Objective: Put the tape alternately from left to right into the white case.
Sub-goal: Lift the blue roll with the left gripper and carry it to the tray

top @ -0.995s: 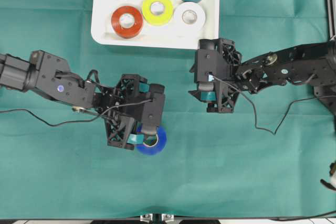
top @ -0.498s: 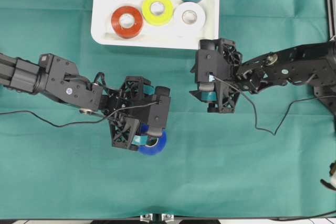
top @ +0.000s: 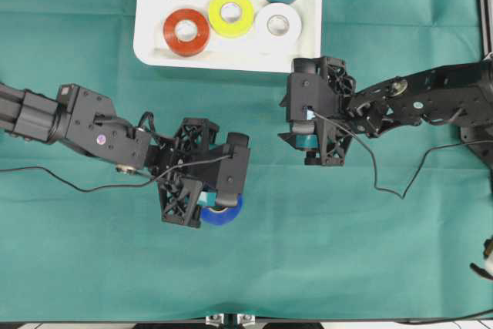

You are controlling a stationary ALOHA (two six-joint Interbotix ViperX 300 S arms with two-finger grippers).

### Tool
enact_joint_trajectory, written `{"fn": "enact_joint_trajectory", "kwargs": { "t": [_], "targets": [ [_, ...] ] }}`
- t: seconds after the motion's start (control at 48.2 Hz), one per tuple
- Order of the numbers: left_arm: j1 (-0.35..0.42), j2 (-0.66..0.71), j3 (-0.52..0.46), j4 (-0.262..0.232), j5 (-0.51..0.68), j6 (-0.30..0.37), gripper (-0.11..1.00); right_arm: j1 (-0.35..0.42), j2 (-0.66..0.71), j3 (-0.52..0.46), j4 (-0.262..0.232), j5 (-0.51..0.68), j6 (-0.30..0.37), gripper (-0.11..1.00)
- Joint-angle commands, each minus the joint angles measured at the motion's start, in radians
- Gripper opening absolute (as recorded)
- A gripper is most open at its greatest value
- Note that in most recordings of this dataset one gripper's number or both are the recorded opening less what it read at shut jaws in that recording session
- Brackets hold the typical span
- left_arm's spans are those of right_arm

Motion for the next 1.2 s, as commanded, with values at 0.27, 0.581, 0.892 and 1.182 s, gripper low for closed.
{"fn": "enact_joint_trajectory", "kwargs": {
  "t": [0.27, 0.581, 0.892, 1.182],
  "targets": [
    [-0.009, -0.02, -0.006, 0.0, 0.011, -0.003, -0.03, 0.002, -0.011, -0.008, -0.002, -0.003, 0.0, 0.71],
    [-0.014, -0.064, -0.005, 0.0, 0.023, -0.003, -0.03, 0.002, -0.011, -0.006, -0.002, -0.003, 0.0, 0.71],
    [-0.008, -0.133, 0.017, 0.005, 0.06, 0.005, -0.03, 0.002, -0.011, -0.006, -0.003, -0.003, 0.0, 0.71],
    [0.057, -0.195, 0.071, 0.005, 0.061, 0.006, -0.03, 0.003, -0.011, -0.006, -0.003, -0.003, -0.002, 0.71]
  ]
}}
